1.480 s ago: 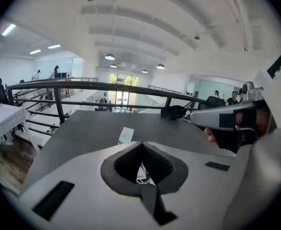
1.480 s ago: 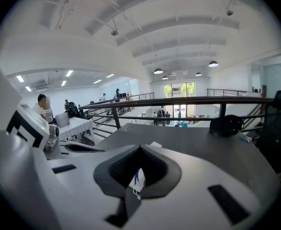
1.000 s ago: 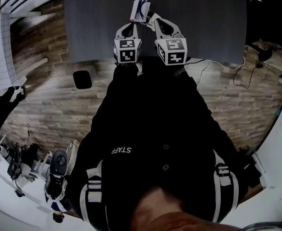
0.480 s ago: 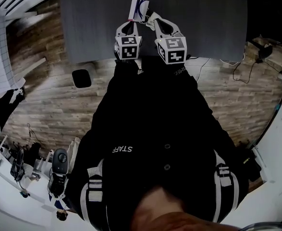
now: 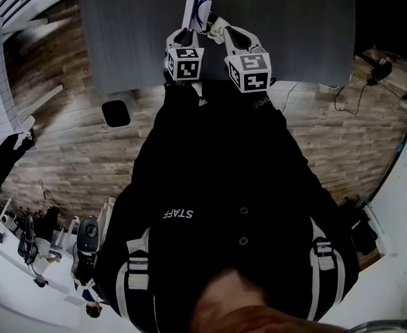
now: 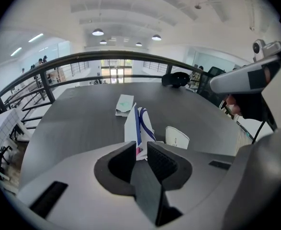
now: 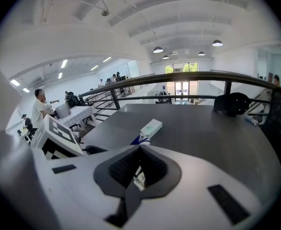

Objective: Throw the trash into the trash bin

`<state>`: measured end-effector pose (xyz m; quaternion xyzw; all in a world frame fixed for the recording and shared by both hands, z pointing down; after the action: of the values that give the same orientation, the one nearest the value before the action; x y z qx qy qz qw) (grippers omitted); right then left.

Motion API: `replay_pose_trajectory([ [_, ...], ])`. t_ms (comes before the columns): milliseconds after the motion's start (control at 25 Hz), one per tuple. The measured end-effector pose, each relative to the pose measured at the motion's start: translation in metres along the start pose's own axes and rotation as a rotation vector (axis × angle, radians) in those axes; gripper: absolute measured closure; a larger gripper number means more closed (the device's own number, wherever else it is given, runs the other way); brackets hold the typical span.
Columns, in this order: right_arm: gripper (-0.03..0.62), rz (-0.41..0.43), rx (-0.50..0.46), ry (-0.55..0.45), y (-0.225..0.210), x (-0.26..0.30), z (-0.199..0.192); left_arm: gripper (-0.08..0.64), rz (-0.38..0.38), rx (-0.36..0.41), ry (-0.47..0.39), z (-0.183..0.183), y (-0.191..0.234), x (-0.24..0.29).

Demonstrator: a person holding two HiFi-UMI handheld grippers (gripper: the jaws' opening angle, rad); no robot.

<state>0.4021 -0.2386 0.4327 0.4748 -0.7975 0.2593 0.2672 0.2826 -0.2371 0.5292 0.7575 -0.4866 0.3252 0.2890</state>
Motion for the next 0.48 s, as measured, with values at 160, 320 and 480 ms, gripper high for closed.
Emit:
replay_pose_trajectory([
  [160,0.578,-0.008,0.001,-0.003,-0.006,-0.003,0.002,0.524,0.036,0.051,-0.001,0.002,0.002,0.004],
  [320,0.578,-0.017,0.004,-0.004,-0.009,-0.009,0.001,0.543,0.046,0.058,-0.017,0.005,0.001,-0.001],
  [480,0.577,-0.015,-0.003,-0.015,-0.008,-0.017,0.002,0.551,0.066,0.043,-0.057,0.012,0.002,-0.015],
])
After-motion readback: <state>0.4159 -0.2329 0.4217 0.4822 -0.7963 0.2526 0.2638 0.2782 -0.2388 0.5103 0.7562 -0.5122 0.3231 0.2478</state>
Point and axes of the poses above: the fingertips, and each gripper's own axes: x forward along the fingers, y to its left, z out of its top, the point moved 3 cm from there along -x, backward along the fingers, and after that the axes turned 1 degree about -z, right-handed, at the moved point
